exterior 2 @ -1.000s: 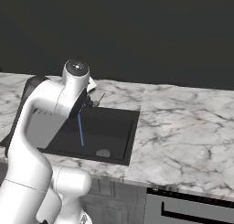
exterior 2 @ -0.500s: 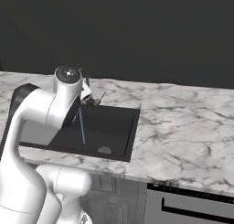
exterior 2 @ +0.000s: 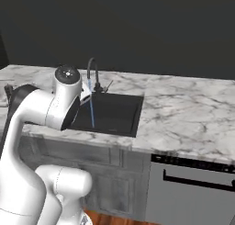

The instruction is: Turn on the sink faucet and place the jug under the water for a few seconds to fill it up.

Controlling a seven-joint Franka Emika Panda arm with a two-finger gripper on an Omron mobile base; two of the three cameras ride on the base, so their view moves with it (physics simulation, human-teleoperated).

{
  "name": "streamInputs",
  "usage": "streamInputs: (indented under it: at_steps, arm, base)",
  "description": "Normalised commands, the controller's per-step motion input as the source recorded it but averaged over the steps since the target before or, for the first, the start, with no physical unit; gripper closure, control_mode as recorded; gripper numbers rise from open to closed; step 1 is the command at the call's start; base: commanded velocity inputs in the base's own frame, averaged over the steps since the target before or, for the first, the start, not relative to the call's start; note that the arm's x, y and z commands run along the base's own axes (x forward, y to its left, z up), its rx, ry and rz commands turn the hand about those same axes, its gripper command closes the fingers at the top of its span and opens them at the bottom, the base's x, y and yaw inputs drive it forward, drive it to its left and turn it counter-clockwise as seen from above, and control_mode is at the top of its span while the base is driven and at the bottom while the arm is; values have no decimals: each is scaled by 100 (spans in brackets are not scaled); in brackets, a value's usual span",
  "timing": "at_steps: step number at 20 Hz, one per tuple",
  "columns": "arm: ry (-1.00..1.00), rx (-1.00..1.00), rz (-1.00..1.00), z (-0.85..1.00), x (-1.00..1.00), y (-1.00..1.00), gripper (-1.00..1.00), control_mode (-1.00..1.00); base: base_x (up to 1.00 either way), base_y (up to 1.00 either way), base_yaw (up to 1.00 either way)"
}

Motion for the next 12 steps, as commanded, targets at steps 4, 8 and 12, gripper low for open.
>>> streamInputs:
  at_steps: [4,8,12]
  arm:
    - [0,0,0,0,0,0,-100,100]
    - [0,0,0,0,0,0,-100,100]
    - [0,0,0,0,0,0,-100,100]
  base:
    - [-80,32,0]
    - [-41,72,2]
    - [-4,97,3]
